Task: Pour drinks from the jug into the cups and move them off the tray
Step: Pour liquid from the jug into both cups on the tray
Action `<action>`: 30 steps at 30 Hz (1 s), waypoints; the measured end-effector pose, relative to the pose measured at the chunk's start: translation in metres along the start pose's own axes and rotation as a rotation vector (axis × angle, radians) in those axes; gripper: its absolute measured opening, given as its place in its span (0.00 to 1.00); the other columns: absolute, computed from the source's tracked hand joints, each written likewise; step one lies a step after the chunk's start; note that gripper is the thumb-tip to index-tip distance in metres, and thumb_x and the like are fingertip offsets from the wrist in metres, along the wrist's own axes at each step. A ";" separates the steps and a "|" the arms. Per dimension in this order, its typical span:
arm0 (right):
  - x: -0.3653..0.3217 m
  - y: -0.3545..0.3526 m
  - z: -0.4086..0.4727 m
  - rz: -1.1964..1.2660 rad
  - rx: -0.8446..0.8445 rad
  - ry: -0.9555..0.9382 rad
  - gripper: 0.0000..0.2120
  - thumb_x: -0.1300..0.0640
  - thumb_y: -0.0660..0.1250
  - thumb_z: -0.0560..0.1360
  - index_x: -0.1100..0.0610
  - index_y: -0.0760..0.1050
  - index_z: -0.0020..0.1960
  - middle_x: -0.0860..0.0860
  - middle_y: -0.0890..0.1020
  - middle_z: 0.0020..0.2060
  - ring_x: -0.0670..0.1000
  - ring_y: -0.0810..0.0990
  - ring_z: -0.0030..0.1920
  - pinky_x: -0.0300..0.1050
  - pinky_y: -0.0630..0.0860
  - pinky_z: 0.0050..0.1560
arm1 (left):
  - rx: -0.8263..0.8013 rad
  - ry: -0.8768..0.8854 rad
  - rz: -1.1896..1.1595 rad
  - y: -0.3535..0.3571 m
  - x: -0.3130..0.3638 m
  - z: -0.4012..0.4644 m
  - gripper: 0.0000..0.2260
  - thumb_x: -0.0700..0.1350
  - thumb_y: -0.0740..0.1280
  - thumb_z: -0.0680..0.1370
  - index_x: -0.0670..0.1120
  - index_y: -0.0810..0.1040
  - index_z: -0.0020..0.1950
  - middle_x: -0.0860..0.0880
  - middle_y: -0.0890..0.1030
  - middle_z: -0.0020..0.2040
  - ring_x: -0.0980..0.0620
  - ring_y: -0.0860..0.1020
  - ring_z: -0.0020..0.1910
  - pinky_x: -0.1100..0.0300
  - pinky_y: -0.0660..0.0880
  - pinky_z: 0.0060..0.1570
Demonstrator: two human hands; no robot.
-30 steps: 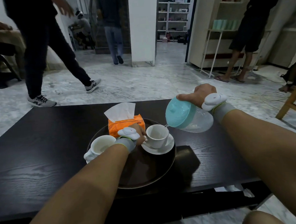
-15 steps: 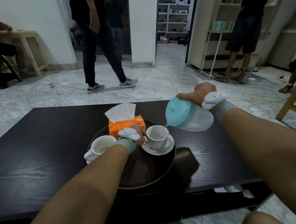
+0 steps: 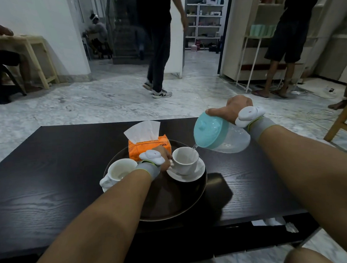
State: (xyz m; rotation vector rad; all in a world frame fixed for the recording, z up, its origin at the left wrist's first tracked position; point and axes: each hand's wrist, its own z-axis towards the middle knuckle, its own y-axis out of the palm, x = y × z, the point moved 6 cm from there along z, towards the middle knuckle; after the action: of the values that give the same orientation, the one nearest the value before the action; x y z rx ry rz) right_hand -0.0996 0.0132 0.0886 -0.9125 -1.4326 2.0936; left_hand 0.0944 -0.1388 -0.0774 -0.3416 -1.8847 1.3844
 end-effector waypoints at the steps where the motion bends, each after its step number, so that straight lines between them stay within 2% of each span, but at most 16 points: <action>1: 0.000 -0.001 0.000 -0.006 0.003 -0.003 0.34 0.28 0.67 0.64 0.62 0.79 0.39 0.54 0.76 0.35 0.54 0.75 0.38 0.43 0.67 0.38 | 0.001 -0.002 -0.002 0.000 0.000 0.001 0.15 0.43 0.68 0.75 0.51 0.83 0.60 0.48 0.84 0.57 0.45 0.81 0.54 0.52 0.79 0.58; 4: -0.003 -0.001 0.000 -0.038 -0.004 -0.019 0.34 0.27 0.65 0.65 0.61 0.75 0.37 0.54 0.75 0.34 0.54 0.75 0.37 0.43 0.66 0.37 | 0.011 -0.001 -0.007 0.001 -0.001 0.001 0.14 0.44 0.68 0.75 0.51 0.83 0.59 0.48 0.84 0.56 0.45 0.82 0.53 0.52 0.79 0.57; 16: -0.002 -0.002 0.002 -0.034 0.001 -0.018 0.33 0.27 0.66 0.65 0.61 0.75 0.37 0.54 0.75 0.34 0.54 0.75 0.38 0.44 0.67 0.39 | 0.016 -0.007 -0.017 0.000 -0.001 0.001 0.14 0.44 0.69 0.74 0.51 0.84 0.59 0.48 0.84 0.57 0.44 0.82 0.54 0.53 0.79 0.56; 24: -0.002 0.000 0.001 -0.042 -0.006 -0.019 0.33 0.26 0.65 0.65 0.60 0.71 0.34 0.53 0.73 0.32 0.54 0.73 0.36 0.41 0.62 0.30 | -0.005 0.023 0.006 0.001 0.001 0.000 0.15 0.42 0.69 0.74 0.49 0.83 0.61 0.47 0.84 0.58 0.44 0.81 0.56 0.53 0.78 0.58; 30: -0.001 0.001 0.001 -0.039 -0.010 -0.013 0.33 0.27 0.65 0.65 0.59 0.71 0.33 0.53 0.73 0.32 0.53 0.73 0.36 0.42 0.63 0.32 | -0.014 0.031 0.031 -0.001 0.003 0.000 0.15 0.43 0.68 0.75 0.50 0.82 0.62 0.47 0.83 0.59 0.44 0.81 0.56 0.52 0.77 0.59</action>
State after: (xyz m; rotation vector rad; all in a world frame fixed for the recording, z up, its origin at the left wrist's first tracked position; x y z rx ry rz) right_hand -0.1000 0.0112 0.0882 -0.8697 -1.4575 2.0694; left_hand 0.0926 -0.1369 -0.0755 -0.3979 -1.8720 1.3795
